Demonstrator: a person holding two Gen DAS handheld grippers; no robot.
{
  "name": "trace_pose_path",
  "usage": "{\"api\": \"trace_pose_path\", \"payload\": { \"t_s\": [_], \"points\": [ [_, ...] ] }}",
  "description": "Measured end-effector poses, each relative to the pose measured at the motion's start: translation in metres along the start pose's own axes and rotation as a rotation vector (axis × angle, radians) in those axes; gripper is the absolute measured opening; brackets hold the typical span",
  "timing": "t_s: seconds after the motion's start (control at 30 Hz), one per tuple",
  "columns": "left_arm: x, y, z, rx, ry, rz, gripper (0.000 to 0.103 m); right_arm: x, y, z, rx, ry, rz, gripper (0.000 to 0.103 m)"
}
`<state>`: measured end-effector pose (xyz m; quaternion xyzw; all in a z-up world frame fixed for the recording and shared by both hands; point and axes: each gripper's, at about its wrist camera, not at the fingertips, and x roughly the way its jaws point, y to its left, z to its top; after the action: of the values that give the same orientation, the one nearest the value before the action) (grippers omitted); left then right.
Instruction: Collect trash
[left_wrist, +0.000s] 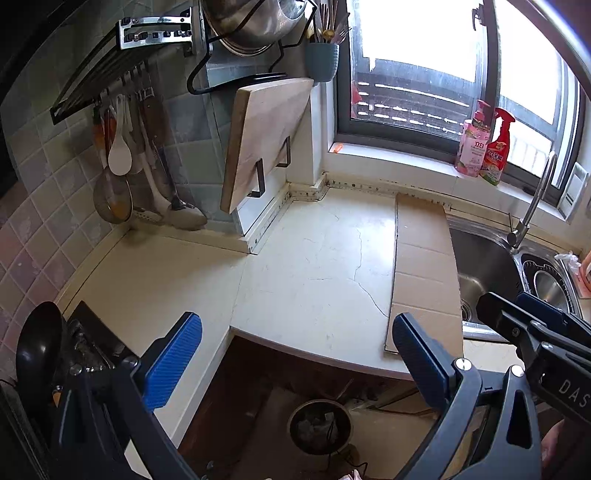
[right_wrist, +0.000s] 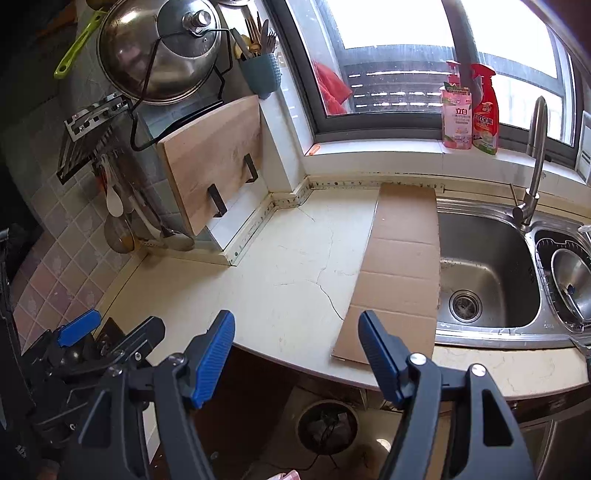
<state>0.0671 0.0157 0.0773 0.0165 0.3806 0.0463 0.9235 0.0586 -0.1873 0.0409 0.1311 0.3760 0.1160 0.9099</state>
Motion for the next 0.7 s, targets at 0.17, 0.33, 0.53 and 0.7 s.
{"api": "trace_pose_path", "payload": {
  "t_s": [0.17,0.33,0.53,0.7],
  "points": [
    [0.001,0.004,-0.008,-0.005,0.025,-0.007,0.102,-0.001,0.006,-0.008,-0.013,0.005,-0.019,0.070],
    [0.000,0.005,-0.014,0.000,0.037,-0.013,0.102,-0.002,0.008,-0.017,-0.008,0.018,-0.034,0.070],
    [0.001,0.004,-0.018,0.009,0.048,-0.019,0.102,-0.003,0.008,-0.023,0.005,0.023,-0.049,0.070],
    [0.002,0.002,-0.019,0.009,0.057,-0.025,0.102,-0.004,0.009,-0.025,0.006,0.021,-0.063,0.070]
  ]
}}
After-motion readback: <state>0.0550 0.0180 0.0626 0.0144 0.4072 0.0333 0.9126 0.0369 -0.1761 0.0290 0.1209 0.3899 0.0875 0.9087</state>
